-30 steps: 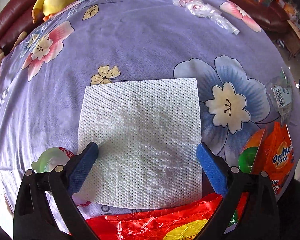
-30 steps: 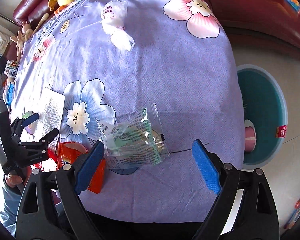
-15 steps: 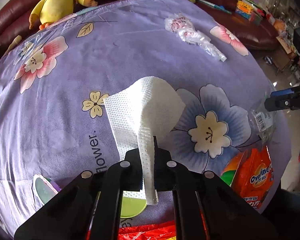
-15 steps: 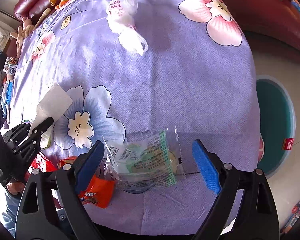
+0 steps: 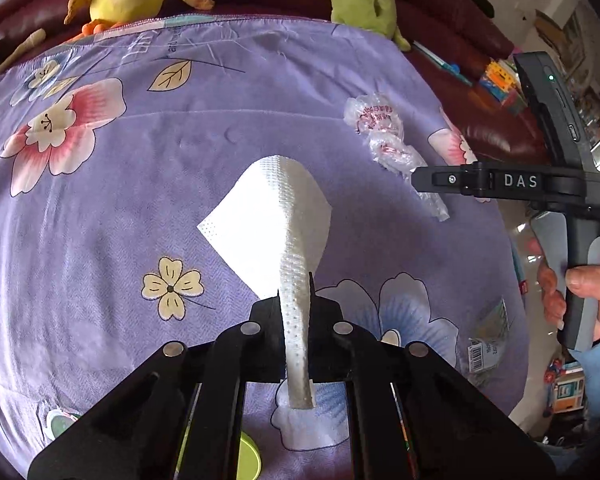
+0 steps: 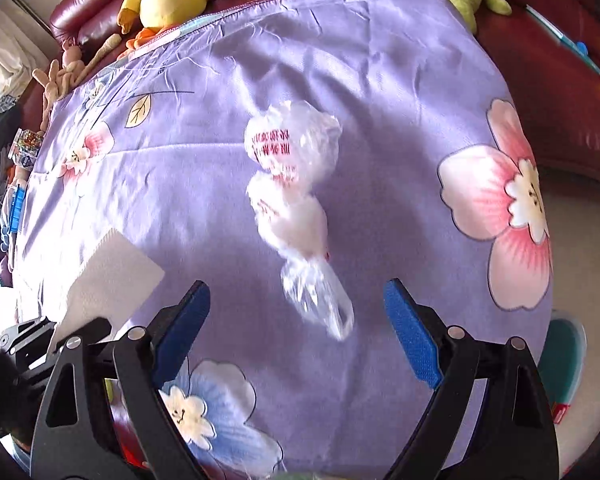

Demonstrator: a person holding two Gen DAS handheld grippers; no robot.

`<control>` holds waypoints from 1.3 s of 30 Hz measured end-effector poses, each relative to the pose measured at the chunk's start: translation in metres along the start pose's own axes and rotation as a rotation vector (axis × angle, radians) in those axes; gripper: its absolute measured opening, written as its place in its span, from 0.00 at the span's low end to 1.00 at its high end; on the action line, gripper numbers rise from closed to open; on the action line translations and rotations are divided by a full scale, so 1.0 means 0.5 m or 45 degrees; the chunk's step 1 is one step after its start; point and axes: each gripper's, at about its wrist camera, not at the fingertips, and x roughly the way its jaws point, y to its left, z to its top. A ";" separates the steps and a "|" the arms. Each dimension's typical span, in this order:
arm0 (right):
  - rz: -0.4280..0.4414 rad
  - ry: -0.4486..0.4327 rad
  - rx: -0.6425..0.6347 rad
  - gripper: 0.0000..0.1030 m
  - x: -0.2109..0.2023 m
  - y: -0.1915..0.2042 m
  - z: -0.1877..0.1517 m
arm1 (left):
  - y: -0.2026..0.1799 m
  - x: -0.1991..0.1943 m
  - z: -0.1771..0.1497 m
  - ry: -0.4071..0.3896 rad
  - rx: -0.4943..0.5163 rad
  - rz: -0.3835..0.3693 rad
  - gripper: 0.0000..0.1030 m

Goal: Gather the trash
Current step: 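Grasp the white paper towel with the left tool while the right tool grasps the clear plastic bag, then carry the paper towel and plastic bag over the bin and open both tools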

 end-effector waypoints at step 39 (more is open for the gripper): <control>0.017 -0.289 0.288 0.26 -0.345 -0.306 -0.329 | -0.475 -0.050 -0.046 -0.001 0.446 -0.120 0.07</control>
